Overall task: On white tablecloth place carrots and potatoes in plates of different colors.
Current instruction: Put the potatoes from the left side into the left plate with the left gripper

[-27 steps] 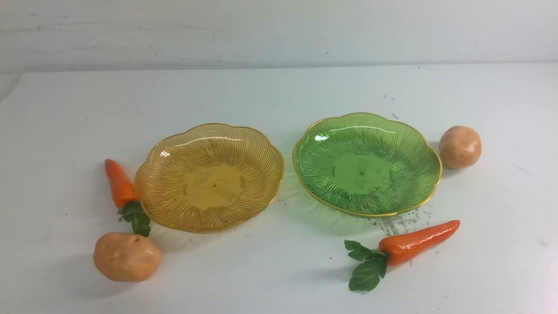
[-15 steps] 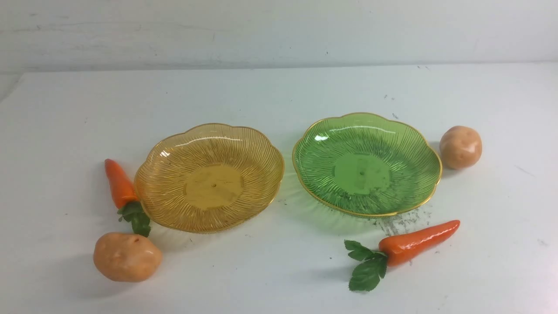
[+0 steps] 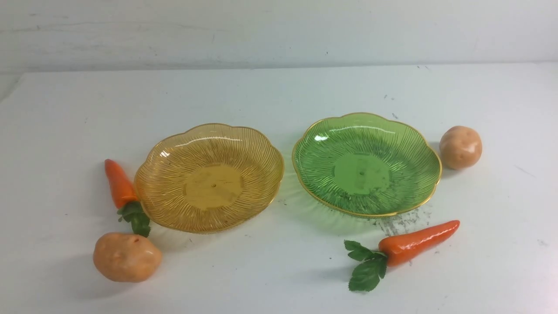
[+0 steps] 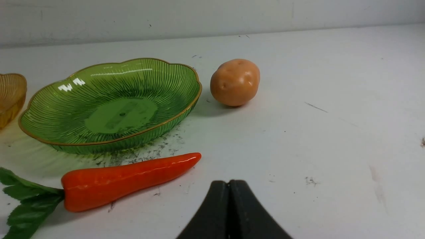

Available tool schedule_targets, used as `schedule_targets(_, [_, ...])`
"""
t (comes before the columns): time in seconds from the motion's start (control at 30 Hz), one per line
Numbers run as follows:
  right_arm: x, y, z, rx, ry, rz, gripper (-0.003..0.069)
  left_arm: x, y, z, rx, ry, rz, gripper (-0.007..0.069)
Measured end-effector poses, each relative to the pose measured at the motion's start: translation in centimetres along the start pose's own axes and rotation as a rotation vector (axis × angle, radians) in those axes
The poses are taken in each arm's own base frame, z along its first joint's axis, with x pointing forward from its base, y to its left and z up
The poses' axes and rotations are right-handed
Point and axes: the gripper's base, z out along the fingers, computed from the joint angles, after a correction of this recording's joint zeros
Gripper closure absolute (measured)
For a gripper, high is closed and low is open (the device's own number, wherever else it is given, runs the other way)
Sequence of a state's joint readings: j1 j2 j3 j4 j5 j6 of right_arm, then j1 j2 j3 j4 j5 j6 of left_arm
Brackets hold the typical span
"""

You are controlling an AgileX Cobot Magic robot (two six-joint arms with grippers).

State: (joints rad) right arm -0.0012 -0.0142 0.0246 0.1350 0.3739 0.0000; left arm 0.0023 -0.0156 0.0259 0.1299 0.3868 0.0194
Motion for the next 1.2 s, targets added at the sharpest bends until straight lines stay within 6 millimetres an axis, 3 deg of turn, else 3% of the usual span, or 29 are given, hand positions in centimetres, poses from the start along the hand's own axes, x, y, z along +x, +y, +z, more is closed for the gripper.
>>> schedule_targets(0.23, [0.0,0.0,0.0,0.000,0.000,0.000,0.0673,-0.8,0.1,0.0,-0.014,-0.089,0.024,0.0624])
schedule_targets(0.57, [0.0,0.0,0.0,0.000,0.000,0.000,0.0673,-3.9,0.0,-0.9,0.045,-0.452,-0.216,0.0624])
schedule_targets(0.87, [0.0,0.0,0.0,-0.005,-0.004,0.023,0.0673,-4.8,0.0,-1.3,0.105,-0.551,-0.368,0.0624])
schedule_targets(1.0, [-0.3,0.4,0.0,-0.045,-0.045,0.214,0.0673,-4.8,0.0,-1.4,0.116,-0.552,-0.404,0.0624])
schedule_targets(1.13, [-1.4,0.5,-0.1,-0.103,-0.140,0.586,0.0673,-4.9,0.0,-1.4,0.123,-0.566,-0.415,0.0624])
schedule_targets(1.2, [-1.5,0.5,-0.1,-0.117,-0.154,0.671,0.0673,-4.9,0.0,-1.4,0.124,-0.566,-0.416,0.0624])
